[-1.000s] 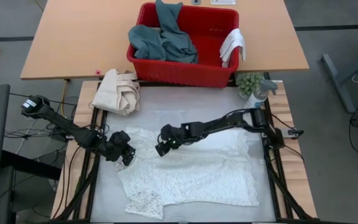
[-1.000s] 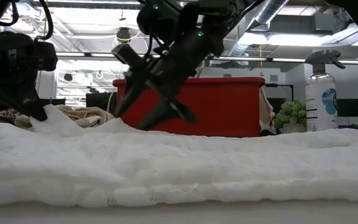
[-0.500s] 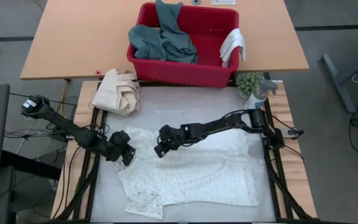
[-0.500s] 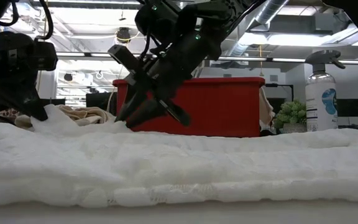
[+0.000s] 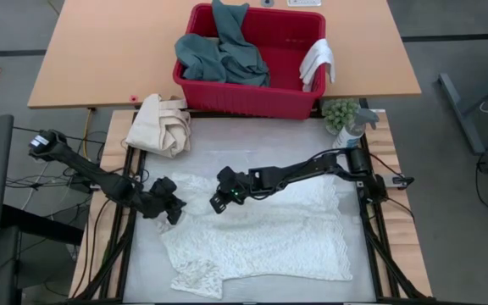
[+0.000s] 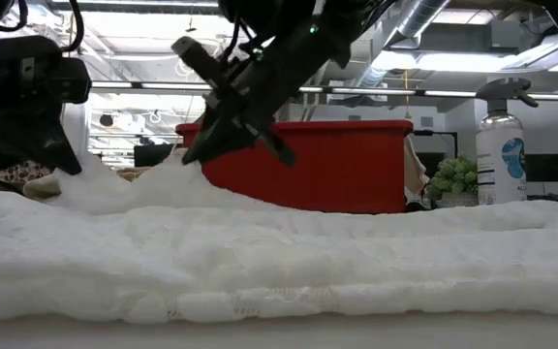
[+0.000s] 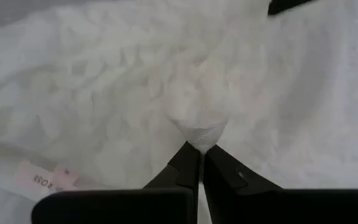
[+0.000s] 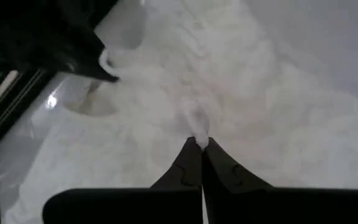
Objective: Fold Laundry from Bin
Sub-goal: Fold the white shirt
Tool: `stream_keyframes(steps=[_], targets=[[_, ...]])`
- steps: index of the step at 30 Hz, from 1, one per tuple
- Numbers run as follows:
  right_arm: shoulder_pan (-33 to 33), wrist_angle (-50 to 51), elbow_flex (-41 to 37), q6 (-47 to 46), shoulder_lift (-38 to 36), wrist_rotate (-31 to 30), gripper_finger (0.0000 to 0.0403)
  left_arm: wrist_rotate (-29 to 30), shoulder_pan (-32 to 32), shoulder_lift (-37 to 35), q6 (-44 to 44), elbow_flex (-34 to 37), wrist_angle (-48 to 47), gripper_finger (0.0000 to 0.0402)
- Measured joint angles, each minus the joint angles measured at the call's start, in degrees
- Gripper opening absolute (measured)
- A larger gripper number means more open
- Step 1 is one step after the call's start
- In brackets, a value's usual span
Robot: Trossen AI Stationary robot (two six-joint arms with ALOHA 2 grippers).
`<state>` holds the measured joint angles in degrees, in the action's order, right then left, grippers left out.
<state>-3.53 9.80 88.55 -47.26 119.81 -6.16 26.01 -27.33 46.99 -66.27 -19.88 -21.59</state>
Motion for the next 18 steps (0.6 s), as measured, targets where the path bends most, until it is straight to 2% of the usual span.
stream_keyframes(steps=[6, 12, 18], targets=[[-0.02, 2.86, -0.02, 0.19, -0.32, -1.22, 0.0018, 5.25, 0.25, -3.69, -0.80, 0.00, -2.33, 0.0000], [-1.00, 3.76, -0.02, -0.36, -0.33, -6.17, 0.0018, 4.24, 1.05, -4.77, -2.01, -0.02, -9.59, 0.0000], [-0.84, 6.68, -0.01, -1.63, -0.31, -7.56, 0.0018, 9.76, 1.07, -4.77, -3.01, -0.02, -10.96, 0.0000]])
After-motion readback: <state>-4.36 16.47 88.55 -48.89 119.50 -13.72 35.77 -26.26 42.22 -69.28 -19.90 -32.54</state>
